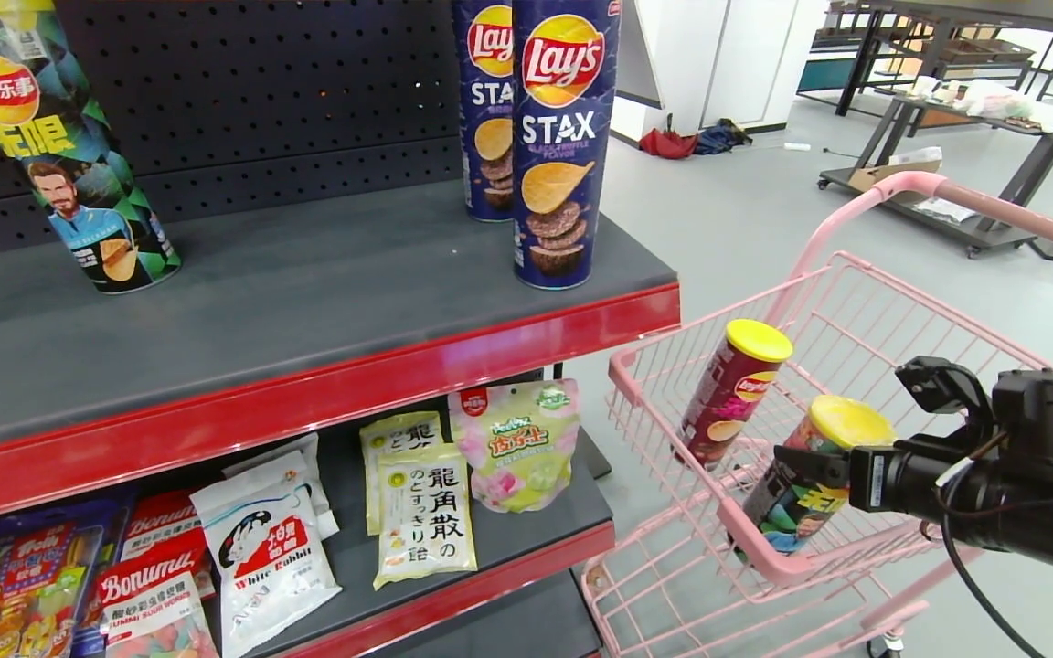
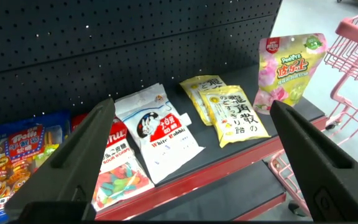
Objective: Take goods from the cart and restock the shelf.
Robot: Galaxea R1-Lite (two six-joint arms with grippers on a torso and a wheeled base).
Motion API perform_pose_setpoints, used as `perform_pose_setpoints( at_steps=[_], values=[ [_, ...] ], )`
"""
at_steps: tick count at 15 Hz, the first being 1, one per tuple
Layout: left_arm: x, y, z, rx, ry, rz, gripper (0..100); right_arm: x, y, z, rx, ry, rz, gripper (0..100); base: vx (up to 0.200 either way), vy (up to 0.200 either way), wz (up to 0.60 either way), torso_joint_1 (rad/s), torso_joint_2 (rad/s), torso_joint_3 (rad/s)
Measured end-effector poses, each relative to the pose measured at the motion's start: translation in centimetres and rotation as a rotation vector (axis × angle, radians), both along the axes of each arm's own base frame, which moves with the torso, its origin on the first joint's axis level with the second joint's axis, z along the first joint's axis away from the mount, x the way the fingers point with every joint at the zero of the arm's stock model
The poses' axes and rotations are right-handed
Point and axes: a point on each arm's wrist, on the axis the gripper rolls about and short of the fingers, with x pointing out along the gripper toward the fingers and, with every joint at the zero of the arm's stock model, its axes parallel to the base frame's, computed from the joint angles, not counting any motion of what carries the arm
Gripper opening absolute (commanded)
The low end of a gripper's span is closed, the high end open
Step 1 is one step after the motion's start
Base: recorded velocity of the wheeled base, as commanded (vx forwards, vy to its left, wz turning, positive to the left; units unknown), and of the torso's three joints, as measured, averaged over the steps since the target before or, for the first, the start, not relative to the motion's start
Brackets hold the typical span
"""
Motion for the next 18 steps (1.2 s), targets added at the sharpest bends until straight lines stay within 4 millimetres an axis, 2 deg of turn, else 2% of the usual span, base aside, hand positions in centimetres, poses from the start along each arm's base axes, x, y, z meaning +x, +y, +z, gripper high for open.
perform_pose_setpoints(
  at_steps=[5, 10, 13, 18],
  values=[
    [0.0, 0.0, 0.0, 0.000, 0.000, 0.000, 100, 0.6, 0.6, 0.1, -0.006, -0.007, 0.010, 100, 0.000, 0.000, 0.00, 0.000, 0.00, 0.000],
    [0.0, 0.0, 0.0, 0.000, 0.000, 0.000, 100, -1.1, 1.6, -0.8, -0.024, 0.052, 0.034, 100, 0.000, 0.000, 0.00, 0.000, 0.00, 0.000],
    [0.0, 0.0, 0.0, 0.000, 0.000, 0.000, 100, -1.9, 1.5, -1.0, -0.022, 0.026, 0.031, 100, 0.000, 0.000, 0.00, 0.000, 0.00, 0.000],
    [0.0, 0.0, 0.0, 0.000, 0.000, 0.000, 100, -1.9, 1.2, -1.2, -0.033, 0.025, 0.000, 100, 0.000, 0.000, 0.00, 0.000, 0.00, 0.000]
  ],
)
